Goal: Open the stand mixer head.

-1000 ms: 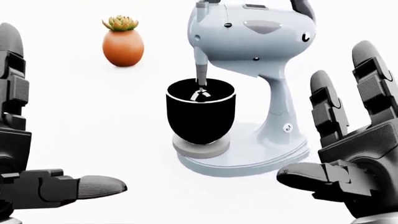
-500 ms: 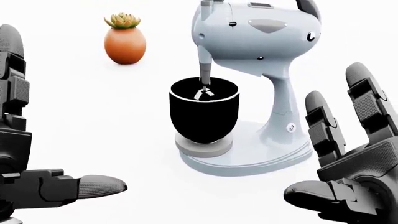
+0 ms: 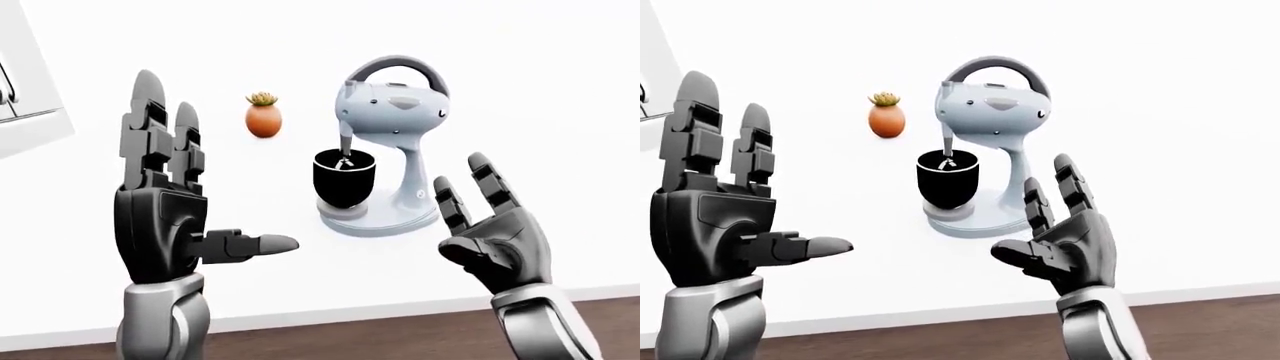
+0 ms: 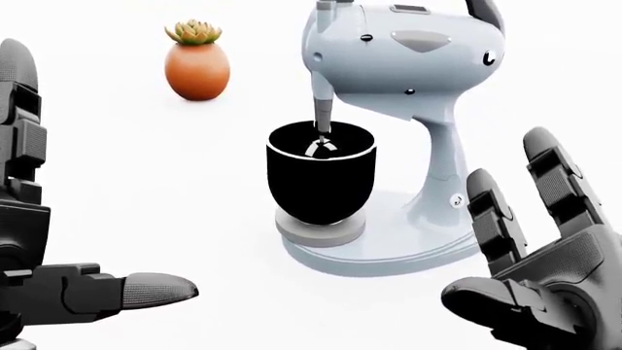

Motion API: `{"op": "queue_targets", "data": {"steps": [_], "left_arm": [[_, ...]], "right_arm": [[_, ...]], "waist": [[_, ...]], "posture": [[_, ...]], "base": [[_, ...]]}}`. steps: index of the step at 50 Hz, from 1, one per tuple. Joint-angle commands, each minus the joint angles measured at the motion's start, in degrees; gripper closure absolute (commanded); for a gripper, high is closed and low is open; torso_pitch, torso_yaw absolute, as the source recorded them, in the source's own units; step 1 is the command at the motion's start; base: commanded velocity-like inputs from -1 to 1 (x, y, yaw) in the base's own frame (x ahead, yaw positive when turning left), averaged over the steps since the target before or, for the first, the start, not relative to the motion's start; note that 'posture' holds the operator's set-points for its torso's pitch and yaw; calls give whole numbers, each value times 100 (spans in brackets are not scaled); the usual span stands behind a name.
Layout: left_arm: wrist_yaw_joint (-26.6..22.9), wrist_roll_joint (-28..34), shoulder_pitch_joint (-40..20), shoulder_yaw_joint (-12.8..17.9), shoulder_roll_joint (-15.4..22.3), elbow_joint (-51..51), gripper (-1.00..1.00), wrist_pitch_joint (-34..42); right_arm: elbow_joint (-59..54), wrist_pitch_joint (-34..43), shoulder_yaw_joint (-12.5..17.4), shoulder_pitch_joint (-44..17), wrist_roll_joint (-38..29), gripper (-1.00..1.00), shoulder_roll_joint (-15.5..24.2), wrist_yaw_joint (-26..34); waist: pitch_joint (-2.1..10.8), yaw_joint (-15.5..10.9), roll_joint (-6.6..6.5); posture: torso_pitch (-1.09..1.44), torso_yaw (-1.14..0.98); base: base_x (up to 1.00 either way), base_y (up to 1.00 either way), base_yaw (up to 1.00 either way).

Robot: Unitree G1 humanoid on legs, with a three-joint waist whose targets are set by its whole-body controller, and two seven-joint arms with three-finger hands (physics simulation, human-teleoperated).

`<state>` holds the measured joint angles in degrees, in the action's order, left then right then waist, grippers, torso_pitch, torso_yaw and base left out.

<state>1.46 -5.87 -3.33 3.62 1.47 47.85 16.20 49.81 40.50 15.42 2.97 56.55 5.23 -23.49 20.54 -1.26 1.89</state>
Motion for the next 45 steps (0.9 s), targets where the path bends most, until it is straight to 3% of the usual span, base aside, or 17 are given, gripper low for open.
{"op": "queue_targets", "data": {"steps": [1, 19, 29, 45], "left_arm": [[-3, -5, -116, -1, 11, 117, -100, -100], [-6, -3, -111, 2, 13, 137, -100, -92], [-15, 7, -88, -17, 7, 122, -100, -124], [-12, 18, -106, -28, 5, 122, -100, -105]], "right_arm": [[116, -137, 3, -99, -47, -100, 11, 79], [-60, -40, 7, -50, -151, -100, -59, 144], [-211, 96, 83, -179, 262, -100, 2, -226], [-405, 60, 49, -245, 284, -100, 40, -264]], "waist": [[-35, 1, -1], [-31, -5, -6], [-29, -5, -5], [-31, -12, 2]], "posture": [[-49, 0], [-49, 0], [-49, 0], [-49, 0]], "base": [[0, 0, 0], [0, 0, 0], [0, 0, 0], [0, 0, 0]]}}
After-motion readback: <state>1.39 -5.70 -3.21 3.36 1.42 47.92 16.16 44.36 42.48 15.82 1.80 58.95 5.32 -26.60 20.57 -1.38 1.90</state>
